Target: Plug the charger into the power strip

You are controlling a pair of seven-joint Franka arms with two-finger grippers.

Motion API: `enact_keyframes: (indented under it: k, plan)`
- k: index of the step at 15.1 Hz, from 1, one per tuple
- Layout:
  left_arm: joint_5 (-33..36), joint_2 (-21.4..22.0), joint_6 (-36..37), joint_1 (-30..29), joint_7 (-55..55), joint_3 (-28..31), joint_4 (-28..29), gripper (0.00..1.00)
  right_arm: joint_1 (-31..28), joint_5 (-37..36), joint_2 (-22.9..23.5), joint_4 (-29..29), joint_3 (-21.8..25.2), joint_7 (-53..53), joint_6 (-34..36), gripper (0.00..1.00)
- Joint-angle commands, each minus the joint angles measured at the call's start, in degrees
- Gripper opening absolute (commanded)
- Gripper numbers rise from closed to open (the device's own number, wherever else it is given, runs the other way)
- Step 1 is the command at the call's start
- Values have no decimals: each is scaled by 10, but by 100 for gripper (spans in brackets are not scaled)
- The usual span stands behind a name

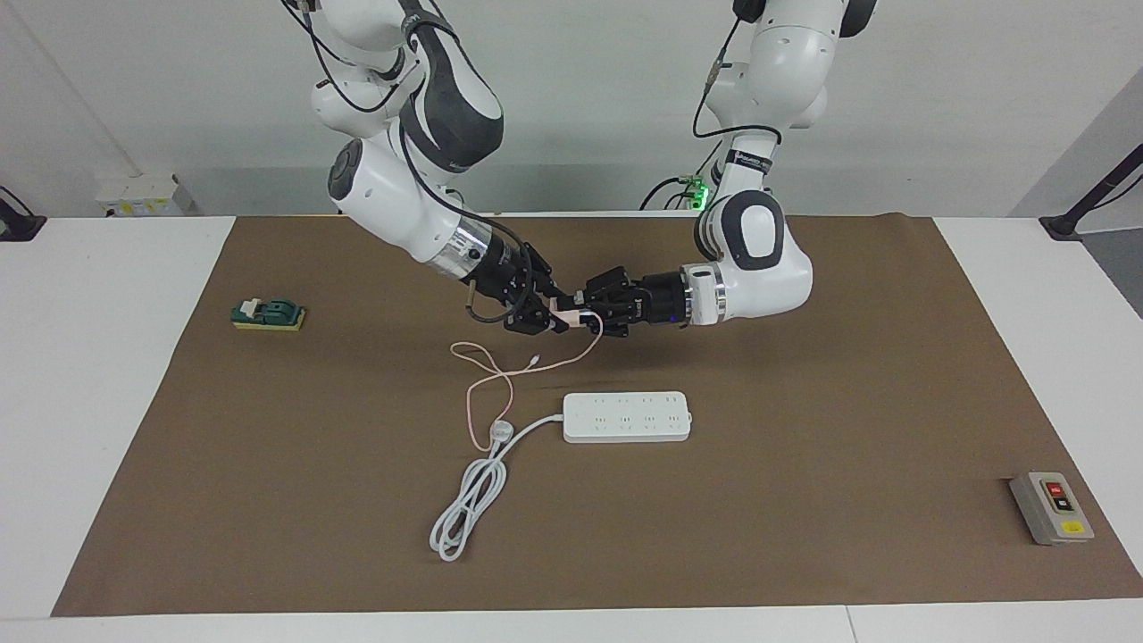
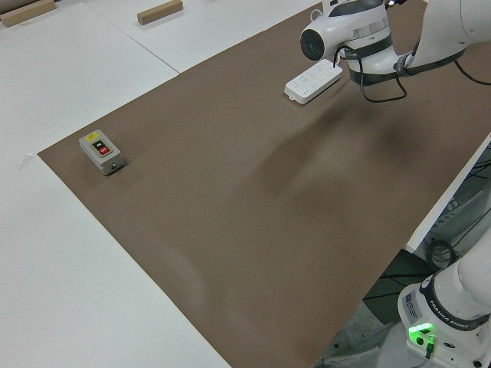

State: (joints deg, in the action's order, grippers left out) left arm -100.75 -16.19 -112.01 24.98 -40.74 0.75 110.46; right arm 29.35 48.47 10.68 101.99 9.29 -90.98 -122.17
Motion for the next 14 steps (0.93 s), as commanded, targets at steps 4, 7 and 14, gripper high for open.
enact_keyframes:
  k: [4,7,14]
  plan:
    - [8,1,10,-2,-23,0,2,0,2,2,-11,14,-1,-8,-11,0]
    - [8,2,8,-2,-23,0,2,0,2,2,-11,14,-1,-8,-11,29]
    - [8,2,6,-5,-23,0,-1,0,-1,1,-10,14,-1,3,-11,100]
